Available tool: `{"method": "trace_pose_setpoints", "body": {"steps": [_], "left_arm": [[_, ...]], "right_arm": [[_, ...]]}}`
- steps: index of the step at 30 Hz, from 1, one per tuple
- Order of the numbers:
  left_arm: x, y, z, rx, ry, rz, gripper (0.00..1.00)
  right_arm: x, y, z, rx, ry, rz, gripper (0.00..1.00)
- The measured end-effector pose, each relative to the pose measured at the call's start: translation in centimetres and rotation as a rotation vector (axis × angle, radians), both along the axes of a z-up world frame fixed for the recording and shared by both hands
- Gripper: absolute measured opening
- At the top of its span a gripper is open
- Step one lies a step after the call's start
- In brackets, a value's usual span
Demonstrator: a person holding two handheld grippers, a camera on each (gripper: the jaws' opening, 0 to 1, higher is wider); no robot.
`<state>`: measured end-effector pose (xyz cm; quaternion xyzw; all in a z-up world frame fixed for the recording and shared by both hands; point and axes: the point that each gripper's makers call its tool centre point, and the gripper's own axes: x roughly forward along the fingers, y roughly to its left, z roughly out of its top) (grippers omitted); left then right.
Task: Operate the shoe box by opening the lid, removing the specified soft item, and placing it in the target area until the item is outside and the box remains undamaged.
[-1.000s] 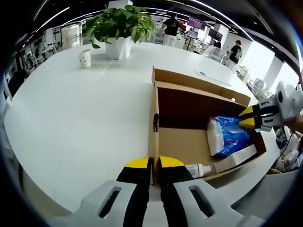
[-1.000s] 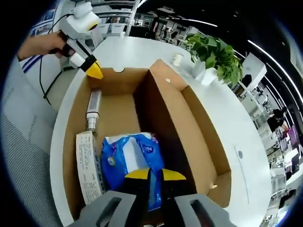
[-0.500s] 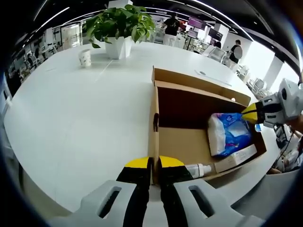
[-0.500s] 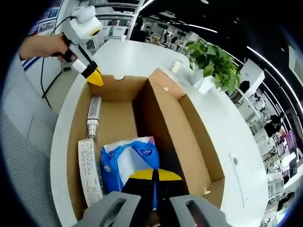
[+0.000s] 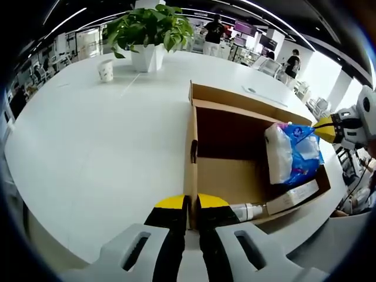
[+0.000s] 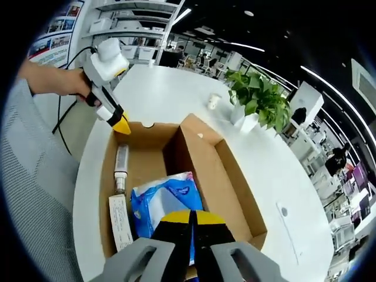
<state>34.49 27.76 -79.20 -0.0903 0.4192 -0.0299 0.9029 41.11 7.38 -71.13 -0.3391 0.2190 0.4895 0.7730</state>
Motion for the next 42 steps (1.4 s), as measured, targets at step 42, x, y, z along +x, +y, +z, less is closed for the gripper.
{"method": "trace_pose_setpoints", "body": {"steps": [42], "left_arm": [[-1.0, -1.2, 0.6, 0.023, 0.033, -0.020, 0.04]], "right_arm": [[1.6, -6.7, 13.9, 0.252, -0.083, -0.096, 0.00]]}}
